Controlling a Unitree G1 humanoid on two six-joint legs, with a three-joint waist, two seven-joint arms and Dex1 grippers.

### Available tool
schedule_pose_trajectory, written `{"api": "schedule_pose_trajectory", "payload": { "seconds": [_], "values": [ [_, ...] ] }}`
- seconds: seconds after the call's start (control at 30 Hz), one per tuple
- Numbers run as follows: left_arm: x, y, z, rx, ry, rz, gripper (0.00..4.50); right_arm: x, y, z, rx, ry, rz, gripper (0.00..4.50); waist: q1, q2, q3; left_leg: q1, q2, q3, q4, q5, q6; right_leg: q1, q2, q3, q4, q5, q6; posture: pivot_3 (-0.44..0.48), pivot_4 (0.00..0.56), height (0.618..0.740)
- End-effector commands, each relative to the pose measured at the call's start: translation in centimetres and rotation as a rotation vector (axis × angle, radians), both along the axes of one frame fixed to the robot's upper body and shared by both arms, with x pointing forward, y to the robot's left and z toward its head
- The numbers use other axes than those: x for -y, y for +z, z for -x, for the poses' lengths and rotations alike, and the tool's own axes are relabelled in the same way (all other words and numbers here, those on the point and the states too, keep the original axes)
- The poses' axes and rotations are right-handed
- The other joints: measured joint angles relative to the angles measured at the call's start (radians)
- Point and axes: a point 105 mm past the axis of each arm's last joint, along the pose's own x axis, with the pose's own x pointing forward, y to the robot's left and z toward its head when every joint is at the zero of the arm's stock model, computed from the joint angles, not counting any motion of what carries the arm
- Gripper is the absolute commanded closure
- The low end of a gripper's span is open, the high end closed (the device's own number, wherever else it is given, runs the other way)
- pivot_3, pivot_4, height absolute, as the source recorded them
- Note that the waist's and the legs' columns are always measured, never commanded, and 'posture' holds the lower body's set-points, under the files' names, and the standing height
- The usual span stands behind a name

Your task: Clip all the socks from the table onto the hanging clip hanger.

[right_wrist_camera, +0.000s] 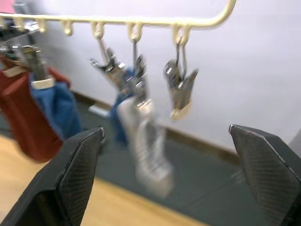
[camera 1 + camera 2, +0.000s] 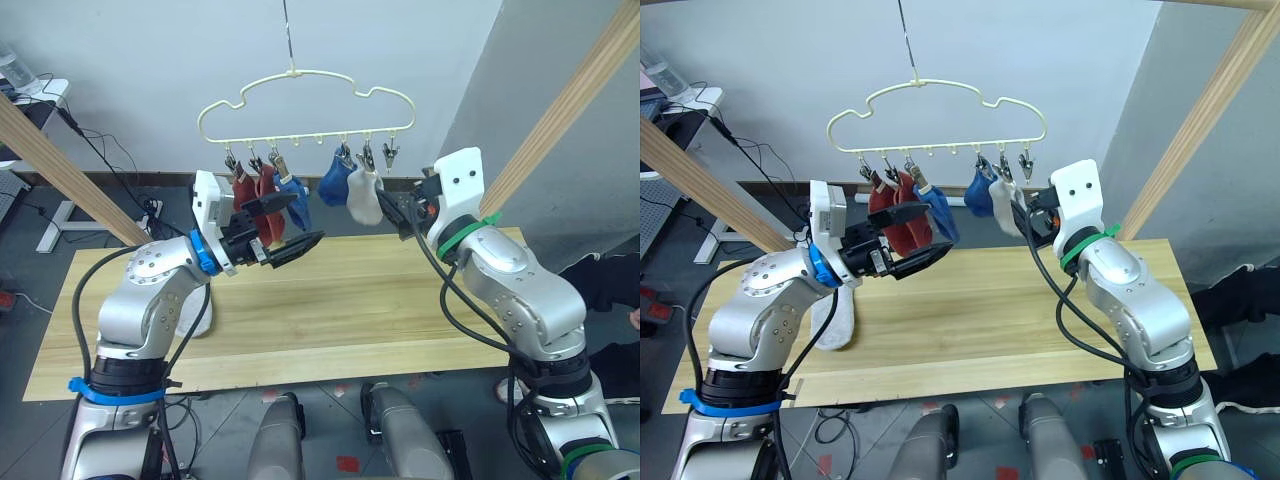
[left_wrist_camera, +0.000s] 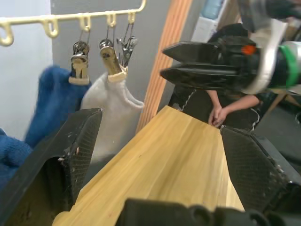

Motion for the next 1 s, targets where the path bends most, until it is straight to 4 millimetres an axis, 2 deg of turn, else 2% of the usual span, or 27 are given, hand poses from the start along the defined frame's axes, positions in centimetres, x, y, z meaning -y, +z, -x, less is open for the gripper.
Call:
{"api": "schedule_pose_trajectory", "payload": {
  "seconds": [0.03, 0.13, 0.27, 0.6, 1.0],
  "values": [
    [-0.4, 2.4, 1.6, 0.067, -0.016, -0.009, 0.03, 0.0, 1.8, -0.3, 0.131, -0.114, -0.064, 0.00, 0.000, 0.000, 0.000, 0.000, 0.000, 0.000, 0.000, 0.000, 0.000, 0.000, 0.000, 0.000, 0.000, 0.000, 0.000, -0.005, 0.293, 0.740],
    [-0.1, 2.4, 1.7, 0.060, -0.002, 0.004, 0.00, 0.0, 1.8, -0.6, 0.139, -0.148, -0.101, 0.58, 0.011, 0.000, 0.000, 0.000, 0.000, 0.000, 0.000, 0.000, 0.000, 0.000, 0.000, 0.000, 0.001, 0.000, 0.000, 0.004, 0.294, 0.740],
    [0.2, 2.4, 1.7, 0.057, 0.017, 0.020, 0.00, -0.6, 1.8, -0.8, 0.143, -0.149, -0.098, 1.87, 0.024, 0.000, 0.000, 0.000, 0.000, 0.000, 0.000, 0.000, 0.000, 0.000, 0.000, 0.000, 0.001, 0.000, 0.000, 0.012, 0.296, 0.740],
    [0.6, 2.1, 1.4, 0.053, 0.042, 0.041, 0.00, -1.1, 1.7, -1.9, 0.137, -0.195, -0.129, 1.87, 0.039, 0.000, 0.000, 0.000, 0.000, 0.000, 0.000, 0.000, 0.000, 0.000, 0.000, 0.000, 0.001, 0.000, 0.000, 0.017, 0.296, 0.740],
    [0.8, 1.9, 1.3, 0.056, 0.045, 0.040, 0.00, 0.1, 1.9, -3.1, 0.141, -0.307, -0.134, 1.87, 0.043, 0.000, 0.000, 0.000, 0.000, 0.000, 0.000, 0.000, 0.000, 0.000, -0.001, 0.000, 0.001, 0.000, 0.000, 0.020, 0.295, 0.740]
  ]
}}
